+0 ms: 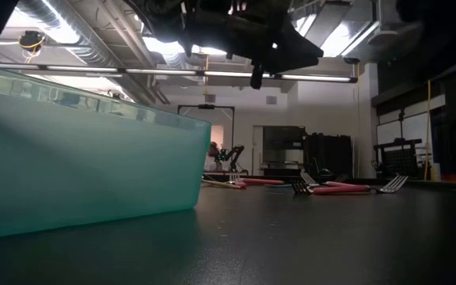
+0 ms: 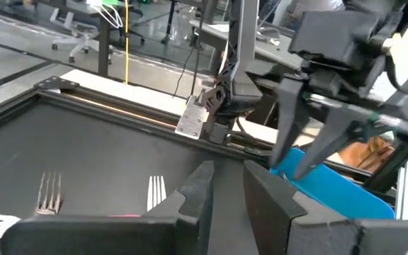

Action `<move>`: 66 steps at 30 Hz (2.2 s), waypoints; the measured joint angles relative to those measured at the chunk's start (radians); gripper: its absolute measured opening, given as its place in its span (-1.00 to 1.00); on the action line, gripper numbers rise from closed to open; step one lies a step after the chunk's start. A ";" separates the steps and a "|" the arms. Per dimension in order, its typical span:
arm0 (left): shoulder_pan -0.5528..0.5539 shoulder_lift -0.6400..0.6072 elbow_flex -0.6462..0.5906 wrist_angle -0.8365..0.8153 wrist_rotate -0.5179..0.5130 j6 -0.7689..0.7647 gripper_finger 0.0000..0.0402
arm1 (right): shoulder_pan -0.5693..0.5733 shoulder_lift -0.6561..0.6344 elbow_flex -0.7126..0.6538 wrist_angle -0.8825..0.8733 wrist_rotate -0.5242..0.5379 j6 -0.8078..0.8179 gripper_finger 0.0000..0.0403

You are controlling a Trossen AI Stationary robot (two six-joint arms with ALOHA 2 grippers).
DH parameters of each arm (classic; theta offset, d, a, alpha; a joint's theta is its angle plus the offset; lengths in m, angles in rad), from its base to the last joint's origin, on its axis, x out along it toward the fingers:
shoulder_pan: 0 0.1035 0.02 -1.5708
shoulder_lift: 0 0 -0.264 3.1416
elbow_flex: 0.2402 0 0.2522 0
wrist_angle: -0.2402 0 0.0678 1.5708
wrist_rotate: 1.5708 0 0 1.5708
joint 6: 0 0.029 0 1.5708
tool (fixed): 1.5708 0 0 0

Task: Sort silverware by color (type)
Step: Put the pink fork into the orange bin

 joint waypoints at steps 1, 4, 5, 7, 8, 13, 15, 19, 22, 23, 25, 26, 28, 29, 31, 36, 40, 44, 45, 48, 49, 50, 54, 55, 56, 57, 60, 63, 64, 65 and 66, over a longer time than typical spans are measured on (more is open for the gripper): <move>0.000 -0.008 0.000 -0.012 0.000 0.001 -0.64 | -0.025 0.000 0.000 0.000 -0.012 -0.052 -0.51; 0.000 -0.038 0.001 -0.079 -0.002 0.001 -0.64 | -0.094 0.000 0.000 0.002 -0.044 -0.210 -0.51; 0.000 -0.048 0.001 -0.107 -0.003 0.002 -0.64 | -0.117 0.000 0.000 0.004 -0.051 -0.262 -0.51; 0.000 -0.073 0.001 -0.163 -0.003 0.005 -0.64 | -0.163 0.000 0.000 0.011 -0.063 -0.364 -0.51; 0.000 -0.085 0.001 -0.184 -0.003 0.016 -0.64 | -0.187 0.000 0.000 0.013 -0.075 -0.416 -0.51; 0.000 -0.156 0.001 -0.334 -0.004 0.053 -0.64 | -0.299 0.001 0.000 0.038 -0.164 -0.669 -0.51; 0.000 -0.183 0.001 -0.386 -0.004 0.054 -0.64 | -0.339 0.003 0.000 0.061 -0.201 -0.776 -0.51; 0.000 -0.235 0.001 -0.485 -0.004 0.055 -0.64 | -0.401 0.003 0.000 0.082 -0.258 -1.001 -0.51; 0.000 -0.273 0.001 -0.565 -0.009 0.055 -0.64 | -0.441 0.004 0.000 0.082 -0.269 -1.108 -0.51; 0.000 -0.286 0.001 -0.595 -0.010 0.055 -0.64 | -0.456 0.004 0.000 0.084 -0.274 -1.134 -0.51; 0.000 -0.308 0.001 -0.637 -0.011 0.055 -0.64 | -0.484 0.004 0.000 0.086 -0.288 -1.173 -0.51; 0.000 -0.319 0.001 -0.657 -0.013 0.055 -0.64 | -0.497 0.004 0.000 0.089 -0.298 -1.188 -0.51; -0.002 -0.336 0.001 -0.696 -0.019 0.055 -0.64 | -0.522 0.004 0.000 0.091 -0.317 -1.215 -0.51; -0.003 -0.343 0.001 -0.706 -0.021 0.055 -0.64 | -0.534 0.004 0.000 0.095 -0.321 -1.227 -0.51; -0.005 -0.358 0.001 -0.745 -0.030 0.054 -0.64 | -0.553 0.004 0.000 0.106 -0.338 -1.251 -0.51; -0.015 -0.370 0.001 -0.795 -0.037 0.050 -0.64 | -0.581 0.004 0.000 0.134 -0.387 -1.302 -0.51; -0.033 -0.370 0.001 -0.812 -0.037 0.049 -0.64 | -0.579 0.026 0.000 0.130 -0.389 -1.342 -0.51; -0.057 -0.369 0.001 -0.828 -0.064 0.047 -0.64 | -0.579 0.083 0.000 0.134 -0.389 -1.383 -0.51; -0.063 -0.369 0.001 -0.827 -0.069 0.047 -0.64 | -0.579 0.104 0.000 0.135 -0.388 -1.396 -0.51; -0.081 -0.369 0.001 -0.828 -0.071 0.047 -0.64 | -0.579 0.162 0.000 0.132 -0.388 -1.434 -0.51; -0.087 -0.369 0.001 -0.830 -0.071 0.047 -0.64 | -0.579 0.184 0.000 0.133 -0.388 -1.447 -0.51; -0.093 -0.369 0.001 -0.832 -0.072 0.047 -0.64 | -0.579 0.205 0.000 0.134 -0.388 -1.460 -0.51; -0.118 -0.369 0.000 -0.843 -0.072 0.047 -0.64 | -0.579 0.286 0.000 0.131 -0.388 -1.507 -0.51; -0.124 -0.369 0.000 -0.845 -0.072 0.047 -0.64 | -0.579 0.306 0.000 0.131 -0.388 -1.518 -0.51; -0.131 -0.369 0.000 -0.844 -0.072 0.046 -0.64 | -0.579 0.324 0.000 0.132 -0.388 -1.526 -0.51; -0.137 -0.369 0.000 -0.845 -0.072 0.046 -0.64 | -0.579 0.341 0.000 0.132 -0.389 -1.530 -0.51; -0.158 -0.369 0.000 -0.845 -0.072 0.046 -0.64 | -0.579 0.388 0.000 0.132 -0.389 -1.551 -0.51; -0.177 -0.369 0.000 -0.845 -0.072 0.046 -0.64 | -0.579 0.425 0.000 0.132 -0.389 -1.566 -0.51; -0.183 -0.369 0.000 -0.845 -0.072 0.046 -0.64 | -0.581 0.435 0.000 0.133 -0.389 -1.575 -0.51; -0.189 -0.369 0.000 -0.845 -0.072 0.045 -0.64 | -0.586 0.445 0.000 0.134 -0.389 -1.580 -0.51; -0.194 -0.369 0.000 -0.845 -0.072 0.045 -0.64 | -0.591 0.452 0.000 0.137 -0.389 -1.582 -0.51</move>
